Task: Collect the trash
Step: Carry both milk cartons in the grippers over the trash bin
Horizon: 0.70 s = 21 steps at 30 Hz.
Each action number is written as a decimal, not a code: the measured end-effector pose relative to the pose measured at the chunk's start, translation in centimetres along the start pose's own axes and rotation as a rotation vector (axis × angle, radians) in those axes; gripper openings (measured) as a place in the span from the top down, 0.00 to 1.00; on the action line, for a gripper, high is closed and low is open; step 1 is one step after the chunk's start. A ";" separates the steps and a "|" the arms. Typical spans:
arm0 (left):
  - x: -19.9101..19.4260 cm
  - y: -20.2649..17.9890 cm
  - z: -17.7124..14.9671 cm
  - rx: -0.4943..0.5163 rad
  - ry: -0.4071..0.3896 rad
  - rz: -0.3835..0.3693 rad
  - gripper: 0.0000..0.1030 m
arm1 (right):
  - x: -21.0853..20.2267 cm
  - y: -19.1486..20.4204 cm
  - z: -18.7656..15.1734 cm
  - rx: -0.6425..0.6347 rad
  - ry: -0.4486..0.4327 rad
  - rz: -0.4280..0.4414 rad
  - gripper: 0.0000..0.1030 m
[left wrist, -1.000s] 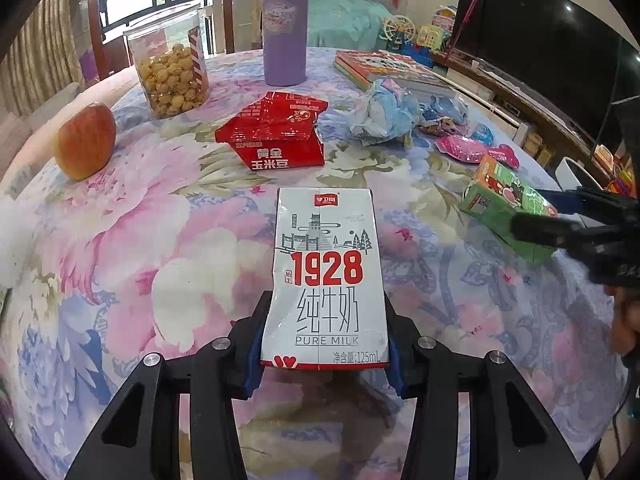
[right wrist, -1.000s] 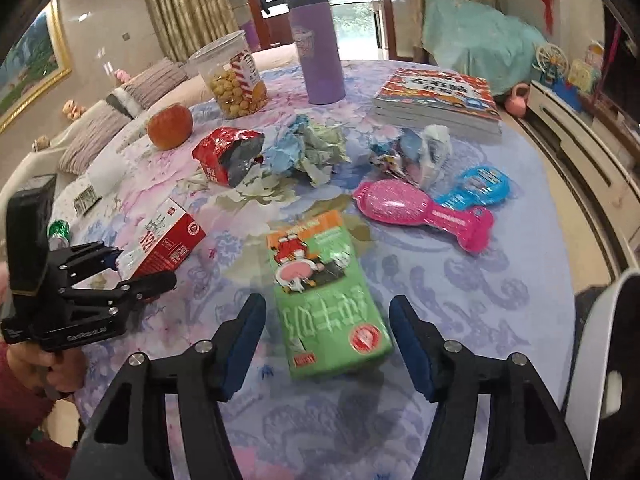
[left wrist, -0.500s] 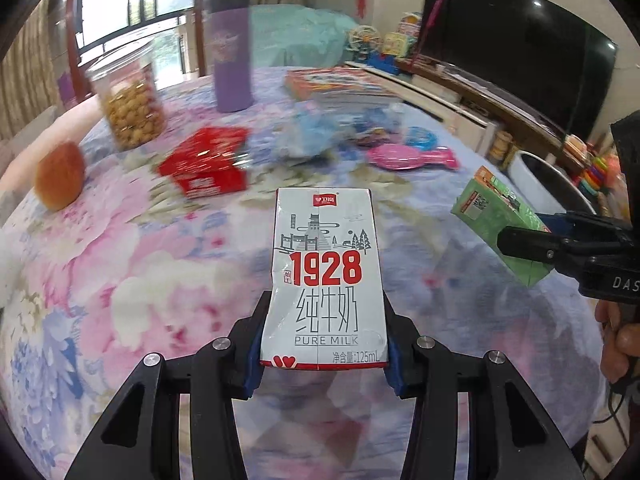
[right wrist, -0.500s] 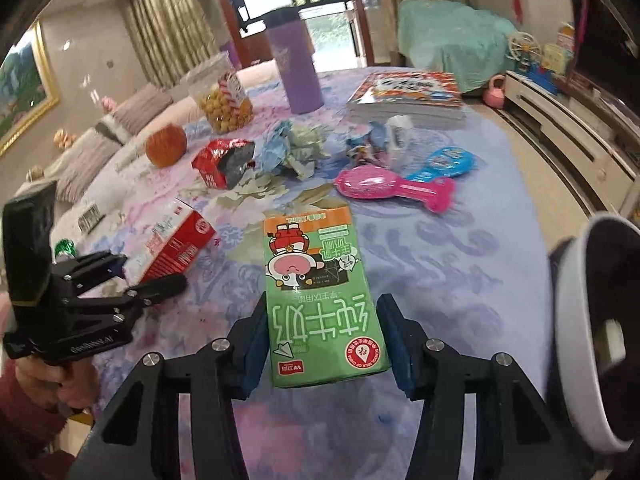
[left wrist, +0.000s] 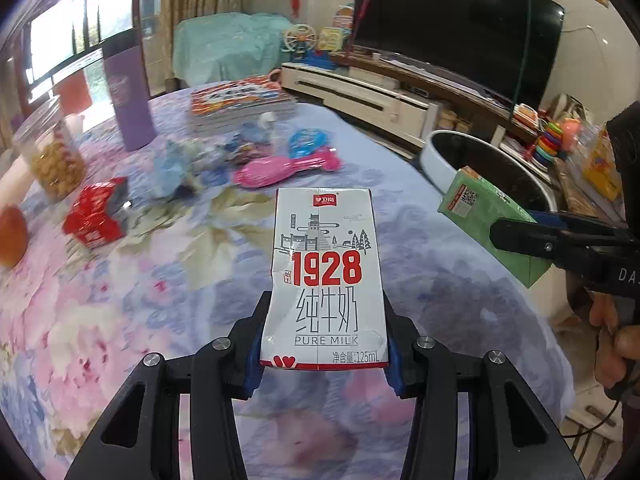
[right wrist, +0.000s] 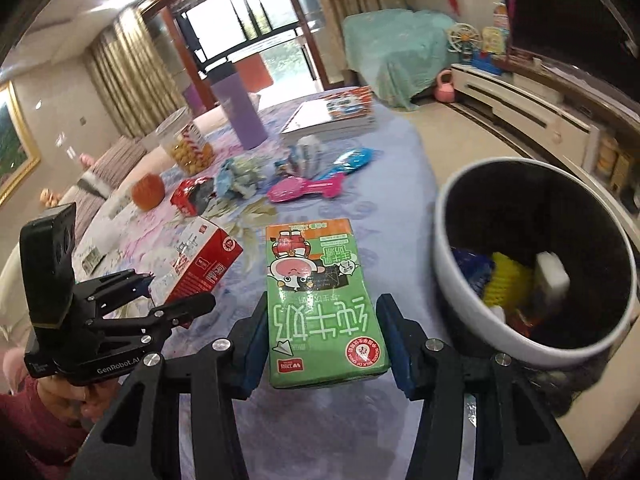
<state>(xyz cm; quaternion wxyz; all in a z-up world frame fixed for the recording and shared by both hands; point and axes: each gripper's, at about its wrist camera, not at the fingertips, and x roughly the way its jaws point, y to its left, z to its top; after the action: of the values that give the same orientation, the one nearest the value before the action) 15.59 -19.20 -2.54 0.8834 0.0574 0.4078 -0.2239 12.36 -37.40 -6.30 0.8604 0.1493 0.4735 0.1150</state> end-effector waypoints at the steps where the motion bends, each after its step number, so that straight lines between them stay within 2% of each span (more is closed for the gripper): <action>1: 0.1 -0.4 0.2 0.007 0.001 -0.006 0.56 | -0.3 -0.3 0.0 0.004 -0.004 -0.004 0.50; 21: 3.3 -6.8 5.0 0.127 0.012 -0.086 0.56 | -4.9 -7.0 0.6 0.090 -0.073 -0.125 0.50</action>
<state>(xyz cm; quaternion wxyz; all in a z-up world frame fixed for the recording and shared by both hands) 17.91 -27.84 -1.17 0.8651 0.0971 0.3999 -0.2867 10.68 -45.66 -4.79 0.8750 0.1623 0.4549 0.0342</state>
